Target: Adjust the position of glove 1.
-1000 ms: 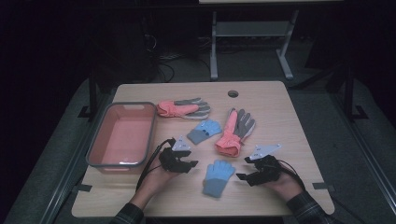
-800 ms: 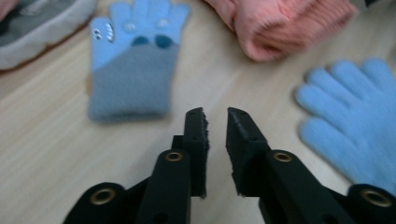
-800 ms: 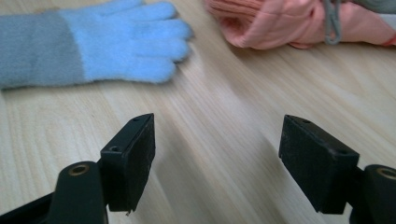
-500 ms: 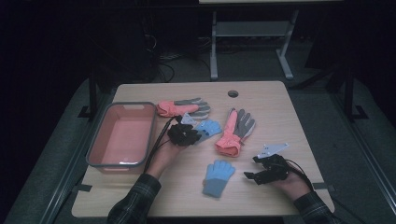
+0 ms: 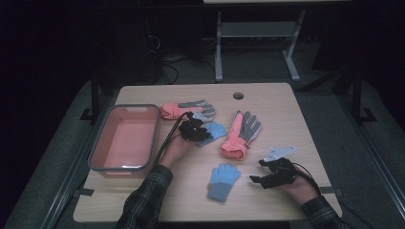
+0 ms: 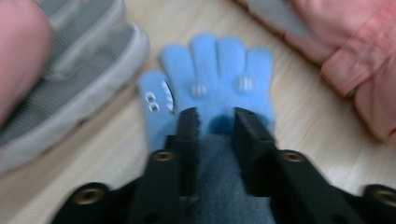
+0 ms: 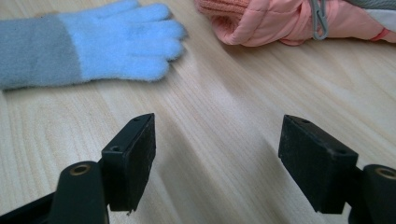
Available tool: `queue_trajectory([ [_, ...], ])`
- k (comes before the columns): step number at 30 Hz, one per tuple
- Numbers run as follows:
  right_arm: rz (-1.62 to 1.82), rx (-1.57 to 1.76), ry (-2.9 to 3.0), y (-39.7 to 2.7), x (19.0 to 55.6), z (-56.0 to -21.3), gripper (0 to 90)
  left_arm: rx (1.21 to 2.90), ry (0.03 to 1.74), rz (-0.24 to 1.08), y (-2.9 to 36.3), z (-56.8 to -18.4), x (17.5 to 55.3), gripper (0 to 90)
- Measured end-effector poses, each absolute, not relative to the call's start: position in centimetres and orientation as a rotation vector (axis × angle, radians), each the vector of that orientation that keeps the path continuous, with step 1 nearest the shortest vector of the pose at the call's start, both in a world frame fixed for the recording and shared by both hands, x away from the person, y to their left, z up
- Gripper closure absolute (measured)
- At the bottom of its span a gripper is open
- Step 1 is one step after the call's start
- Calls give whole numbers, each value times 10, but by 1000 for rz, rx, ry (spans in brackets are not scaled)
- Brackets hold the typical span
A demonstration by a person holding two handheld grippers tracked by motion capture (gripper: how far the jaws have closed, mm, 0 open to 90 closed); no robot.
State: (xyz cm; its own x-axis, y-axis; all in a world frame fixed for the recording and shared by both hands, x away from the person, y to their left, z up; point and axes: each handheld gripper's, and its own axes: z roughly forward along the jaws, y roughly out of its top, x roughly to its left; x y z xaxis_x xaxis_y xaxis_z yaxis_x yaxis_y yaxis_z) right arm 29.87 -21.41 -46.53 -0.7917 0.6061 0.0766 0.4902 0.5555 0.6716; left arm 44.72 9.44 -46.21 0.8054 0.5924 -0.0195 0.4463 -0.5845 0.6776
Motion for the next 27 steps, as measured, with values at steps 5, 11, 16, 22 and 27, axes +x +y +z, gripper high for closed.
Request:
queue_trajectory([
  [5,1041,930,2629,-214,299,-465,276,2282,764,245,96,-464,448,875],
  [11,1052,936,2620,-214,299,-465,277,2266,789,227,99,-454,440,887],
  [16,1043,940,2617,-214,299,-465,278,2275,816,247,105,-439,413,889],
  [22,1038,933,2617,-214,299,-464,278,2276,829,249,112,-430,373,888],
  [27,1039,924,2614,-214,298,-463,291,2253,834,212,119,-431,346,888],
])
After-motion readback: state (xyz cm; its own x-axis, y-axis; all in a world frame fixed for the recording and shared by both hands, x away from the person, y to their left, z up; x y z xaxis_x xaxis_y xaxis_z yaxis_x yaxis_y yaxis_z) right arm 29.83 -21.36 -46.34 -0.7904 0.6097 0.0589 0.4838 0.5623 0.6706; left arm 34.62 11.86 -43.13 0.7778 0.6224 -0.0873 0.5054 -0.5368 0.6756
